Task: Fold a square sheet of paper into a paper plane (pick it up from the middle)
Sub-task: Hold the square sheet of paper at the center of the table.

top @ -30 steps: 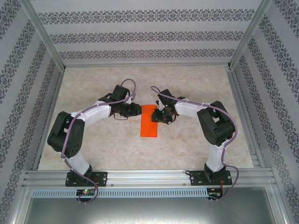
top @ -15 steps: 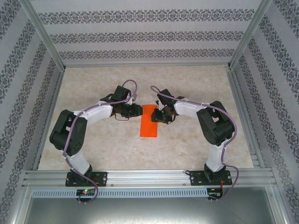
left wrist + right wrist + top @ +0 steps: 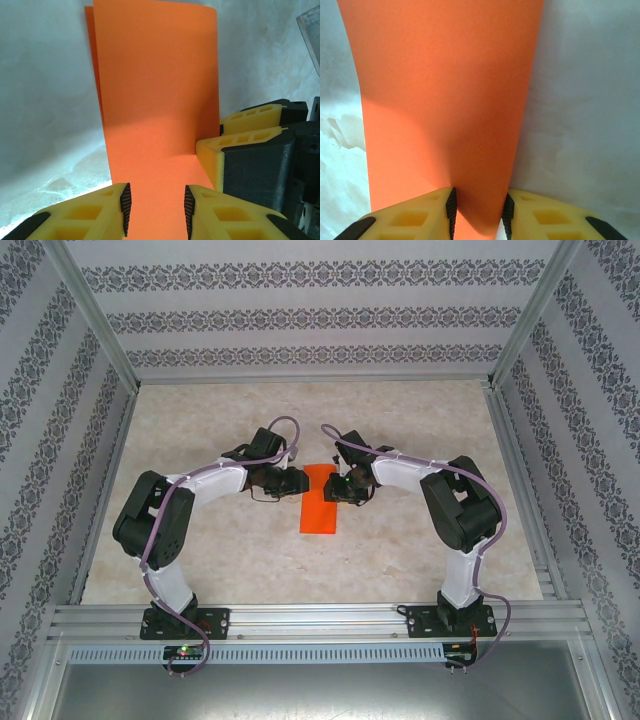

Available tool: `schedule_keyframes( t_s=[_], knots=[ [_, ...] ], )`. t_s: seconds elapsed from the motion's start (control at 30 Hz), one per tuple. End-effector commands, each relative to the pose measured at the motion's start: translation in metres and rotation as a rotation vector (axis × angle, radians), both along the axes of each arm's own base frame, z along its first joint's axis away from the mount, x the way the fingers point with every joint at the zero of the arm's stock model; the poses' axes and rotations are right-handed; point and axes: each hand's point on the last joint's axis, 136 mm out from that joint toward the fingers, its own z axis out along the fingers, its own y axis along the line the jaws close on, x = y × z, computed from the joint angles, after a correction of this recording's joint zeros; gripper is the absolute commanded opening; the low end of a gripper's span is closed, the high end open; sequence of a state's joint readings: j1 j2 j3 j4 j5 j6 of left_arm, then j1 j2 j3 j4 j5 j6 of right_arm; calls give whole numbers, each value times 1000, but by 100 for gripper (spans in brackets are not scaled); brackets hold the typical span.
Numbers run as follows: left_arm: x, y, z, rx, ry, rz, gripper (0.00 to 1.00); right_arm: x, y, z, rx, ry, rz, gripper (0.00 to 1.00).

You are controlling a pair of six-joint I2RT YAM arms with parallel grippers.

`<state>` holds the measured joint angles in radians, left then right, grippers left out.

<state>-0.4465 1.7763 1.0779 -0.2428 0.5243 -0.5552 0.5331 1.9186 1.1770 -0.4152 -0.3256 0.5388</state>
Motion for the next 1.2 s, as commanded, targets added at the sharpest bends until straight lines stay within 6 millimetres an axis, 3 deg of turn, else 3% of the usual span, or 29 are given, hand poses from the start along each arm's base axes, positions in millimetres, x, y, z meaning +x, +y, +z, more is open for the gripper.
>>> schedule_keyframes(
  t_s=[0.0, 0.53, 0.7, 1.17],
  knots=[
    [4, -12, 3, -28, -11, -17, 37, -12, -23, -33, -137, 53, -9, 34],
    [4, -21, -2, -49, 2, -24, 33, -14, -23, -37, -151, 55, 7, 35],
    [3, -26, -7, -59, 15, -29, 28, -15, -23, -37, -152, 55, 8, 36],
    [1, -27, -11, -44, 19, -35, 28, -18, -26, -38, -161, 51, 18, 34]
  ],
)
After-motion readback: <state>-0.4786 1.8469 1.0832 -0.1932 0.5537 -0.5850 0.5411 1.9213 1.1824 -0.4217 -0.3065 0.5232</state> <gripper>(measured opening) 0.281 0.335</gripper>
